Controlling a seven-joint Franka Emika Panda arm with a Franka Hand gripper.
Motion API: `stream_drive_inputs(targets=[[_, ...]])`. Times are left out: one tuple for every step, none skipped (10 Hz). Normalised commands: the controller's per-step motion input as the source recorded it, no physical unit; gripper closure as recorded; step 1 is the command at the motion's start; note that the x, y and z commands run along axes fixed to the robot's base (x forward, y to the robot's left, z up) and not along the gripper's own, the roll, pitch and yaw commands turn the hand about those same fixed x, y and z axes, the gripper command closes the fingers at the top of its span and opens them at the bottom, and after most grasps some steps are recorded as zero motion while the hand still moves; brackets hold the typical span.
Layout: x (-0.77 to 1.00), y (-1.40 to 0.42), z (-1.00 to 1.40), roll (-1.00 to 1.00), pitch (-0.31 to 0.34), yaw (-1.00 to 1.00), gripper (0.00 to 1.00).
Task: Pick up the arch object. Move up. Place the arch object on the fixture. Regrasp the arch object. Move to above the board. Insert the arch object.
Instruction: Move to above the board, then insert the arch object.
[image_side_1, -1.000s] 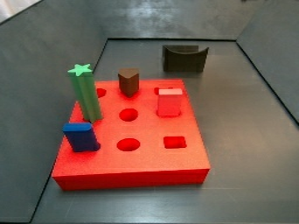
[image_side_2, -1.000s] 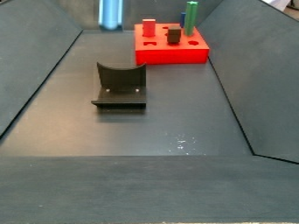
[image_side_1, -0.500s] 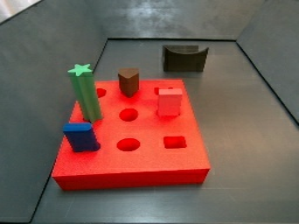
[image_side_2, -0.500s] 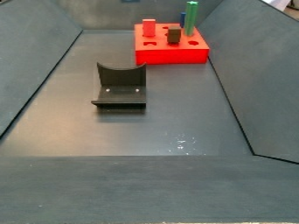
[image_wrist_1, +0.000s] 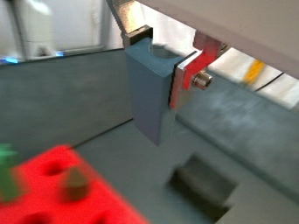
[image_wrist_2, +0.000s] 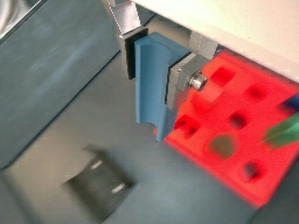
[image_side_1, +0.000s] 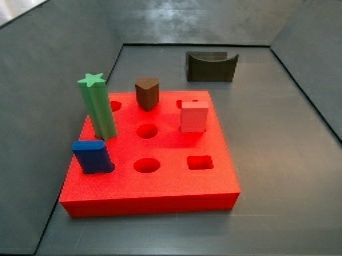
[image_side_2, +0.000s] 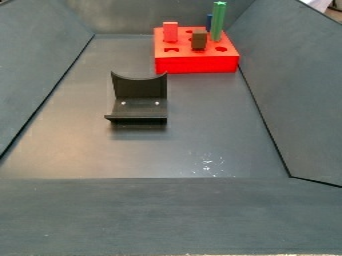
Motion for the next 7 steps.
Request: stream_drive_inputs(targets=[[-0.51,-1.00,0.32,-1.00,0.028,-0.02,1.00],[-0.32,-0.54,0.17,-0.89,0.007,-0.01,1.00],[-0.23,-0.39,0.12,-0.76,-0.003,-0.01,1.00],[-0.13,-0.17,0.05,-0.49,-0.011,-0.01,1.00],[-0.08,-0.08,0.03,-0.29,-0.009,0.00,1.00],[-0.05,-0.05,0.02,-0.20,-0.016,0.00,1.00],[0.00,0.00,-0.03,0.01,-0.036,0.00,1.00]])
